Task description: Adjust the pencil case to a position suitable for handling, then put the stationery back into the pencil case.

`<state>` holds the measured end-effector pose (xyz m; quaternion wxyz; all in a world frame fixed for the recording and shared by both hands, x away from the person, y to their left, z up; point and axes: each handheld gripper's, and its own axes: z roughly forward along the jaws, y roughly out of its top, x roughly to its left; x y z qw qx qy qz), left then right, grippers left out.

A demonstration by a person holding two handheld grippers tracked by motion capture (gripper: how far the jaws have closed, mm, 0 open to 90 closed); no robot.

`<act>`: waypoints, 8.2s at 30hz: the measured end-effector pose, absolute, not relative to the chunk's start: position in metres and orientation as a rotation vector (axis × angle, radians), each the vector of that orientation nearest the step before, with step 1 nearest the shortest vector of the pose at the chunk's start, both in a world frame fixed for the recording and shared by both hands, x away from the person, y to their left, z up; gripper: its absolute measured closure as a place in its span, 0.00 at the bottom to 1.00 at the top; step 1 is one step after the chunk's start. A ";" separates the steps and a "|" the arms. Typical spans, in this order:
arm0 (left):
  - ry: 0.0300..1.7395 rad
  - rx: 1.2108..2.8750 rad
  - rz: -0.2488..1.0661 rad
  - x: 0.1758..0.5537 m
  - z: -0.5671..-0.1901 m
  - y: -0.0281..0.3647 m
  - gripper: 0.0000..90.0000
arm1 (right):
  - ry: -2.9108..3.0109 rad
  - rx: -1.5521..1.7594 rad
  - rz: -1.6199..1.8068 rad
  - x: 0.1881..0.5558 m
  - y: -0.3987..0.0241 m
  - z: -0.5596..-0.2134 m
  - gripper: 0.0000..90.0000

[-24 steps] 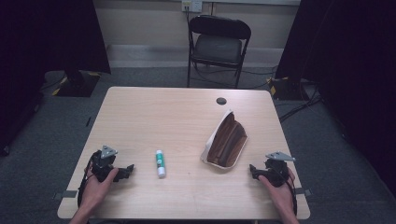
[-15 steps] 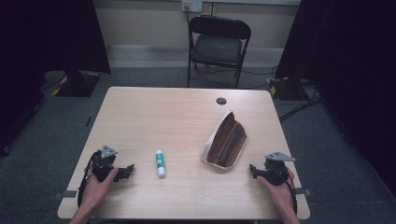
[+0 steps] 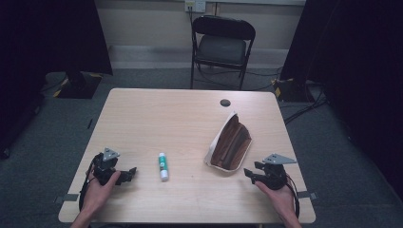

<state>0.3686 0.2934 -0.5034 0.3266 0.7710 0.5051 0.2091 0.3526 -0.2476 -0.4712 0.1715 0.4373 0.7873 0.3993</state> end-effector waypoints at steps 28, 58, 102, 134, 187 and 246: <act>1.323 2.019 0.548 0.369 -0.504 0.293 0.00 | 2.444 0.984 1.188 0.368 -0.188 -0.480 0.78; 1.323 2.020 0.548 0.369 -0.503 0.293 0.00 | 2.525 0.903 1.274 0.373 -0.109 -0.477 0.90; 1.324 2.019 0.549 0.368 -0.503 0.293 0.00 | 2.162 1.257 1.087 0.409 -0.253 -0.453 0.60; 1.321 2.017 0.546 0.368 -0.504 0.293 0.00 | 2.273 1.178 1.067 0.415 -0.225 -0.467 0.68; 1.321 2.016 0.546 0.368 -0.504 0.293 0.00 | 2.210 1.285 1.200 0.364 -0.258 -0.467 0.40; 0.972 2.161 0.308 0.391 -0.481 0.191 0.39 | 2.149 1.349 0.937 0.370 -0.277 -0.500 0.15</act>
